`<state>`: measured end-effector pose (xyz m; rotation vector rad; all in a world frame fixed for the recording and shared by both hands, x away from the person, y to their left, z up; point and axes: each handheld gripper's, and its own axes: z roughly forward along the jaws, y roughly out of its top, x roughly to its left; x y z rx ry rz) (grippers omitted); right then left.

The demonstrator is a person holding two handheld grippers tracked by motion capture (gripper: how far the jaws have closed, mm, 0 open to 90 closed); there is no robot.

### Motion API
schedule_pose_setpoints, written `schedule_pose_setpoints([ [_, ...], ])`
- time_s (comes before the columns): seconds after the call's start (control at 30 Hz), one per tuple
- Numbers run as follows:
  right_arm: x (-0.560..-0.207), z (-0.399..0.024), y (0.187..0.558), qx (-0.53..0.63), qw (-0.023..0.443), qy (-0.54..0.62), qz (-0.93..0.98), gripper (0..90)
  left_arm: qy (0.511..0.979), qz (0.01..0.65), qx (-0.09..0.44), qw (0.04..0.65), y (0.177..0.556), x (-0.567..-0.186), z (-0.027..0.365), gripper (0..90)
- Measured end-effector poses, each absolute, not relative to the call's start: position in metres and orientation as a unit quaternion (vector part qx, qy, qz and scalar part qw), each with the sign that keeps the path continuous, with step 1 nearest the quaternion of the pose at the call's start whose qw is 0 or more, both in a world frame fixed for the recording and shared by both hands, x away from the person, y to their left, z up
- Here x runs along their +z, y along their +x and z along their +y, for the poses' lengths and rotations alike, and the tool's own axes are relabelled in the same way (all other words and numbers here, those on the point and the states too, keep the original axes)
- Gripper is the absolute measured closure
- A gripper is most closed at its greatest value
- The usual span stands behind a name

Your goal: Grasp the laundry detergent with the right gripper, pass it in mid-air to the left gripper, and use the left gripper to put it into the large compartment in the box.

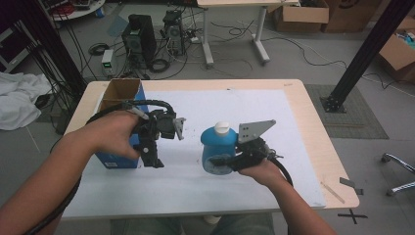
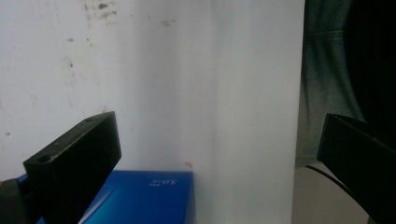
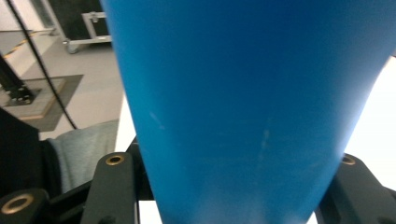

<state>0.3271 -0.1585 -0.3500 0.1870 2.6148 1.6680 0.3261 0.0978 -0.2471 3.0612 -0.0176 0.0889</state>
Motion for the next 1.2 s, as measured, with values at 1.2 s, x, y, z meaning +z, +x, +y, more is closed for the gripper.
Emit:
schedule_pose_setpoints([
  [1.2, -0.373, -0.066, 0.332, 0.53, -0.022, 0.009, 0.848, 44.4, 0.999, -0.017, 0.018, 0.033, 0.322, -0.237, 0.063, 0.1],
])
